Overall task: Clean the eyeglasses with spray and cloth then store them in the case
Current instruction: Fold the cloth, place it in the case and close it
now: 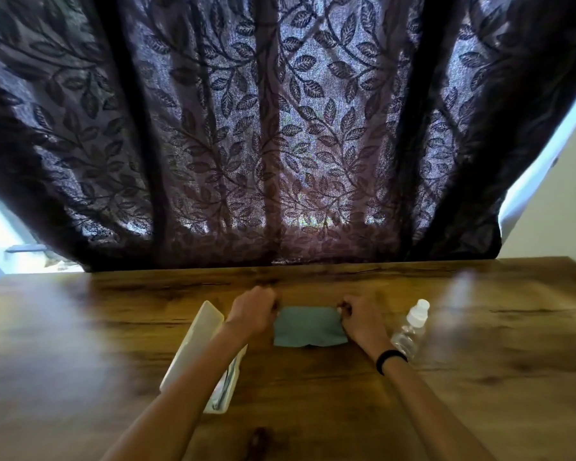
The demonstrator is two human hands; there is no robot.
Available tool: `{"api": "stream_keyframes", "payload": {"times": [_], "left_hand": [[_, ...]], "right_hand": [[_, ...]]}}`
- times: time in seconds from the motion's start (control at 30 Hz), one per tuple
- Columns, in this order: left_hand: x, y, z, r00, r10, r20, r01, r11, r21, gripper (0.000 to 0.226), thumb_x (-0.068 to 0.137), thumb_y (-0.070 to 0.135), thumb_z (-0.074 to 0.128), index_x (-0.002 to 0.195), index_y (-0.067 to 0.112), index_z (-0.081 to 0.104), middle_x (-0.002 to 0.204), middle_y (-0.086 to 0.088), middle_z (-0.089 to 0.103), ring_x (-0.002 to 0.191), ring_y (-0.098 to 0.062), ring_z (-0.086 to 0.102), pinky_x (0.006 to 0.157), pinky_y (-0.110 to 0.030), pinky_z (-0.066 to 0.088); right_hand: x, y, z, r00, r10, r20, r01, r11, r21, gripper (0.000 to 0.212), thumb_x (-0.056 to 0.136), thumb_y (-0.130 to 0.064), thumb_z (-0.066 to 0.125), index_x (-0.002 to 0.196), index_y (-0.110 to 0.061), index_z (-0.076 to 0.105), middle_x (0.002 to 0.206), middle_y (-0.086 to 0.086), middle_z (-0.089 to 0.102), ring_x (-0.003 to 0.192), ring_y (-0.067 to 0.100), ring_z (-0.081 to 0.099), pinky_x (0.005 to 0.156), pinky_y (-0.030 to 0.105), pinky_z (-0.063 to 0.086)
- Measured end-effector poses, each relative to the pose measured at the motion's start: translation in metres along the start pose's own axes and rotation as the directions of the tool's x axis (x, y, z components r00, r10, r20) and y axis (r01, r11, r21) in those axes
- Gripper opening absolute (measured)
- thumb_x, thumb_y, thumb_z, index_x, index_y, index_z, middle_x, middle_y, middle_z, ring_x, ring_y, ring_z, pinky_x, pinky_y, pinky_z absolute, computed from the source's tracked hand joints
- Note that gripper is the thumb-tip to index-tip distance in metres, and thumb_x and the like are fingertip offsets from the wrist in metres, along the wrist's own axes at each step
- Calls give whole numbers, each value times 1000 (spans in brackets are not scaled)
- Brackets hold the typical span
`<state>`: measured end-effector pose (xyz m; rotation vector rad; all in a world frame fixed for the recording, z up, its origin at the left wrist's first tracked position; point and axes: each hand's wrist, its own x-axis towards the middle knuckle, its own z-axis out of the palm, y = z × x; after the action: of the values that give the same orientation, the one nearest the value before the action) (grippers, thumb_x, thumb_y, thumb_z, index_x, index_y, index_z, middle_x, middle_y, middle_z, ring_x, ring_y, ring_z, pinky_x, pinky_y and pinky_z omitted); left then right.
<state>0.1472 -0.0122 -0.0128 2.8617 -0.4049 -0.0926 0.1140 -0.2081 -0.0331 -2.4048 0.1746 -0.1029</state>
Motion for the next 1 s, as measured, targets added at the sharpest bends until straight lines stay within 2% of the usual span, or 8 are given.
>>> {"api": "stream_keyframes", "payload": {"times": [0.23, 0.3, 0.37, 0.5, 0.57, 0.7, 0.83, 1.0], "left_hand": [[8, -2, 3, 999, -19, -42, 20, 999, 32, 24, 88, 22, 57, 112, 18, 59, 114, -5, 63, 101, -26, 61, 77, -33, 47], [4, -2, 1, 995, -7, -98, 11, 999, 42, 31, 87, 23, 59, 117, 20, 54, 120, -3, 59, 104, -26, 59, 79, -34, 47], [-5, -1, 0, 992, 25, -123, -21, 999, 29, 28, 87, 26, 60, 114, 21, 55, 119, -1, 58, 102, -23, 60, 77, -32, 47], [-28, 2, 5, 992, 129, -3, -129, 991, 33, 25, 83, 38, 62, 104, 25, 59, 110, 3, 63, 95, -16, 60, 71, -25, 43], [-35, 3, 8, 983, 176, 53, -179, 982, 54, 26, 81, 41, 62, 102, 26, 59, 110, 4, 61, 95, -15, 59, 71, -25, 42], [-40, 4, 11, 977, 211, 42, -214, 973, 90, 20, 85, 38, 59, 100, 26, 59, 108, 4, 61, 92, -12, 58, 70, -23, 43], [-42, 5, 12, 969, 248, 7, -246, 957, 150, 16, 91, 29, 52, 105, 25, 60, 112, 2, 61, 96, -14, 58, 76, -28, 49], [-46, 5, 12, 948, 318, -7, -302, 905, 298, 22, 95, 19, 44, 113, 19, 55, 119, -1, 57, 106, -18, 54, 77, -30, 48]], "right_hand": [[12, 2, 3, 1000, 5, -15, -6, 998, -69, 14, 88, -2, 48, 94, -7, 60, 94, 11, 66, 80, 20, 58, 66, 31, 50], [8, 4, 2, 998, -31, -48, 27, 997, -79, 12, 87, -3, 50, 95, -8, 58, 97, 11, 64, 84, 24, 60, 69, 35, 52], [-1, 5, 1, 994, -91, -56, 85, 992, -97, 12, 86, -6, 52, 96, -9, 58, 100, 11, 62, 86, 26, 61, 72, 37, 52], [-28, 7, 2, 982, -184, -51, 173, 968, -181, 22, 87, -11, 55, 110, -14, 57, 115, 4, 57, 93, 24, 61, 77, 34, 51], [-38, 8, 4, 972, -228, -50, 214, 956, -199, 23, 87, -12, 56, 109, -16, 55, 118, 1, 54, 95, 20, 59, 78, 30, 51], [-49, 13, 7, 948, -317, -11, 303, 916, -261, 18, 87, -16, 58, 105, -19, 57, 116, -2, 51, 106, 15, 52, 83, 23, 48], [-48, 15, 7, 947, -323, 3, 308, 899, -311, 17, 89, -17, 56, 104, -16, 63, 115, 1, 55, 109, 19, 49, 85, 29, 49], [-47, 14, 6, 942, -335, 30, 325, 881, -343, 19, 92, -18, 50, 103, -14, 65, 114, 1, 59, 113, 20, 47, 86, 31, 48]]}}
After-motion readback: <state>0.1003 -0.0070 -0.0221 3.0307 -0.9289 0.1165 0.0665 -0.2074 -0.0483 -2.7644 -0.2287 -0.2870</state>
